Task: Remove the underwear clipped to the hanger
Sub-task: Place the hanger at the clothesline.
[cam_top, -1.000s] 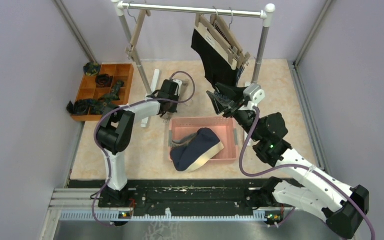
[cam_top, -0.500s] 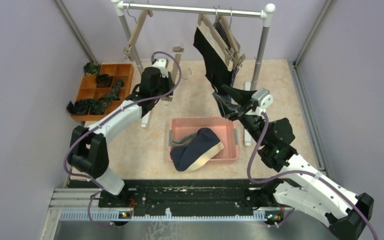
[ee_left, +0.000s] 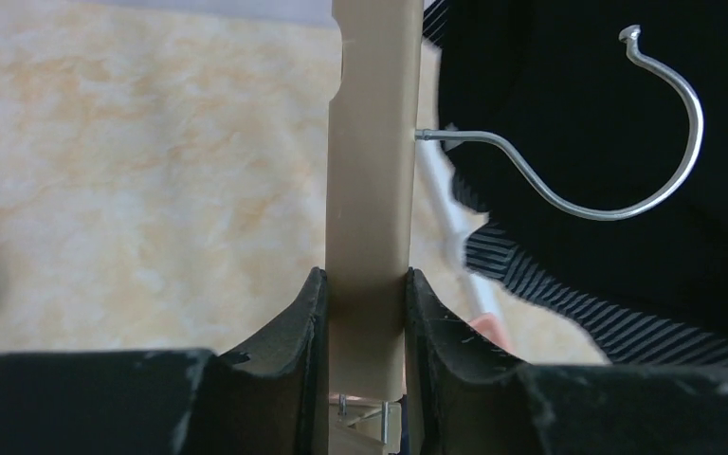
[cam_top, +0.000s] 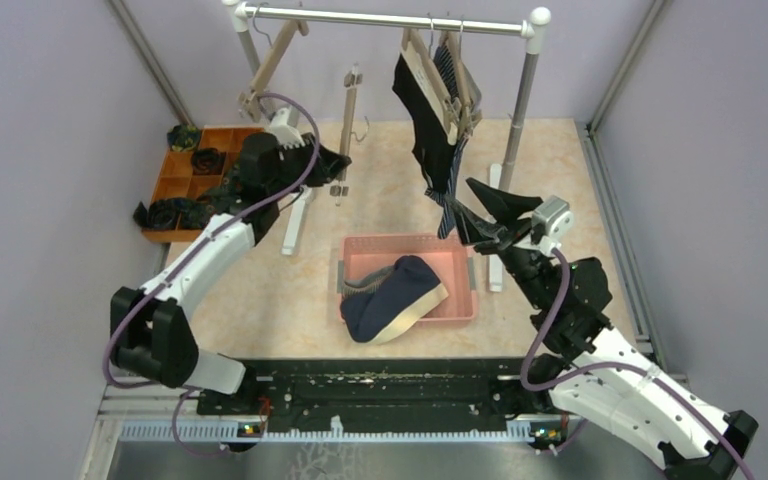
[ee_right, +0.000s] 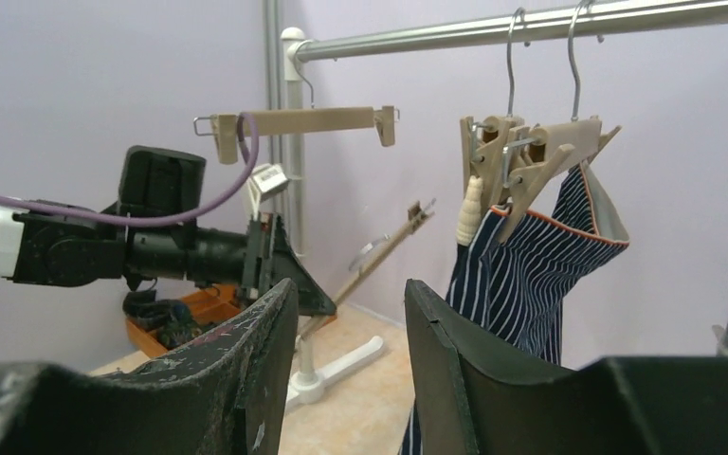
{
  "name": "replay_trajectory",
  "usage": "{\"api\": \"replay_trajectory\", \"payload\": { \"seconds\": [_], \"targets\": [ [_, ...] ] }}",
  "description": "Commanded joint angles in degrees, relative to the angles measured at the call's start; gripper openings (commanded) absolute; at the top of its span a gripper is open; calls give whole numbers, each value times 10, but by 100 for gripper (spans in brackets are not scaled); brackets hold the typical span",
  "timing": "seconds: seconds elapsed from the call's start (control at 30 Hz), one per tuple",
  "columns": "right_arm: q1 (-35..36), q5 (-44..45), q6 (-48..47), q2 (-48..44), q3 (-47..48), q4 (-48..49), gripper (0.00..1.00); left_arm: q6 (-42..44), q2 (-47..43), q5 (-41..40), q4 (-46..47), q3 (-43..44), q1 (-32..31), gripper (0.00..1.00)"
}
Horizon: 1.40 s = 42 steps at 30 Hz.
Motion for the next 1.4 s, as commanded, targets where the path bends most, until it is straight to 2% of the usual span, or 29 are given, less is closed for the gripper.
{"api": "replay_trajectory", "payload": {
  "seconds": [0.0, 0.13, 0.27, 0.47, 0.67, 1.1, 1.37],
  "targets": [
    [5, 5, 2, -26, -5, 12, 46, -104, -53, 113, 88, 13, 26, 0],
    [5, -9, 12, -34, -7, 13, 46, -207, -72, 138, 191, -4, 35, 0],
    [5, -23, 25, -45, -10, 13, 46, -323, -53, 177, 343, -12, 35, 0],
    [5, -41, 36, -68, -16, 16, 46, -427, 23, 217, 412, 43, 34, 0],
    [5, -54, 42, -86, -16, 8, 46, -534, 115, 256, 466, 136, 35, 0],
    [5, -69, 48, -83, -18, 13, 46, -433, 92, 205, 320, 229, 33, 0],
    [5, -79, 56, -98, -21, 17, 46, -407, 108, 160, 251, 278, 33, 0]
  ]
}}
